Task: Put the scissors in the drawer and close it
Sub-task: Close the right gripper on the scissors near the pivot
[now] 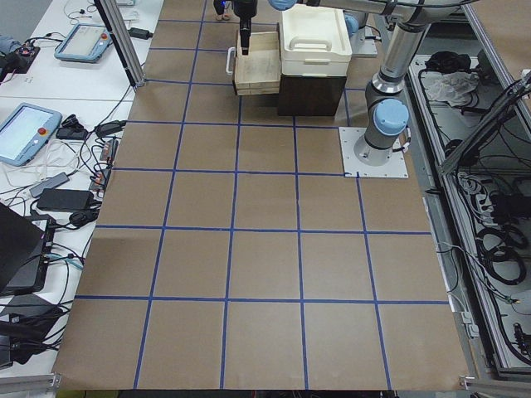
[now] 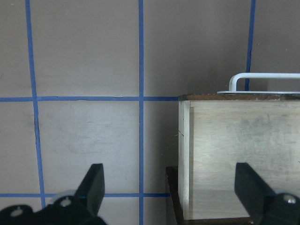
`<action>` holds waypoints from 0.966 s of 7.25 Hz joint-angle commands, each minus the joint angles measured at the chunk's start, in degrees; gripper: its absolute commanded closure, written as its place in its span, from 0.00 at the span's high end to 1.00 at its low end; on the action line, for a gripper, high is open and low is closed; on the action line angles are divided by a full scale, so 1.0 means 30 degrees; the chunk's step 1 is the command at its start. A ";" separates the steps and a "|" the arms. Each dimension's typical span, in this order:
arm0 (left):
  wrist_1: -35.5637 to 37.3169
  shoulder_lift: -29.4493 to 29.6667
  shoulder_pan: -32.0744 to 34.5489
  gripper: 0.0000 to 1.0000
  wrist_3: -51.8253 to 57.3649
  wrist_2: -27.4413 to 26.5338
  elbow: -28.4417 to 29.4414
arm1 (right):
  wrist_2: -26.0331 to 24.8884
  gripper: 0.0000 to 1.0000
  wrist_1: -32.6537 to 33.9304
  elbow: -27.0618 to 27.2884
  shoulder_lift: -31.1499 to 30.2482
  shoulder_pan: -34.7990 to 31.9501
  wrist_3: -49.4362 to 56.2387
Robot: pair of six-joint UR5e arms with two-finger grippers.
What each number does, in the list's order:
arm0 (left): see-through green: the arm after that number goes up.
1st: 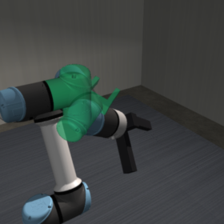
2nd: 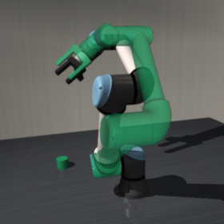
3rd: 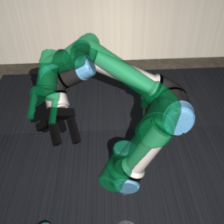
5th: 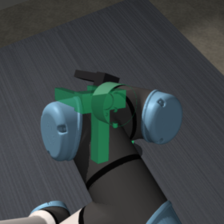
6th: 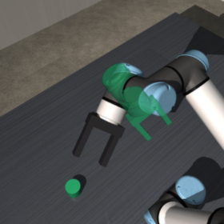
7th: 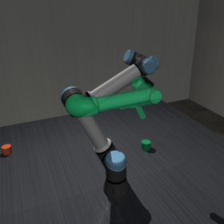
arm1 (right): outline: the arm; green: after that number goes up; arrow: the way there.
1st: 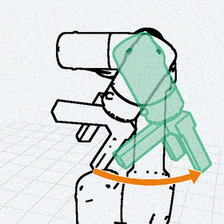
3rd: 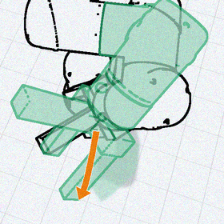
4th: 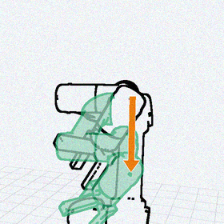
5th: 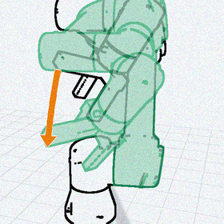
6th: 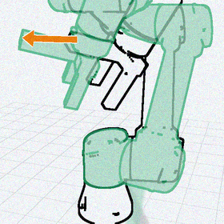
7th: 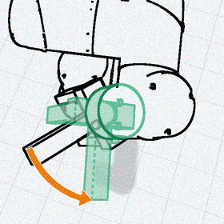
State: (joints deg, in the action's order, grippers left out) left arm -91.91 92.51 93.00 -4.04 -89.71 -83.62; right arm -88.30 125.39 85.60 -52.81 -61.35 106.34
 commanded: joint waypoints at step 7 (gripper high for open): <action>-0.0068 -0.0133 -0.0005 1.00 0.0030 -0.0066 -0.0019 | -0.1525 0.00 -0.0134 -0.0556 0.0728 -0.0030 0.0617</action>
State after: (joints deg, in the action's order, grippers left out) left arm -92.11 92.17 92.99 -3.95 -89.91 -83.70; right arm -90.69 125.26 83.94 -50.54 -61.42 108.16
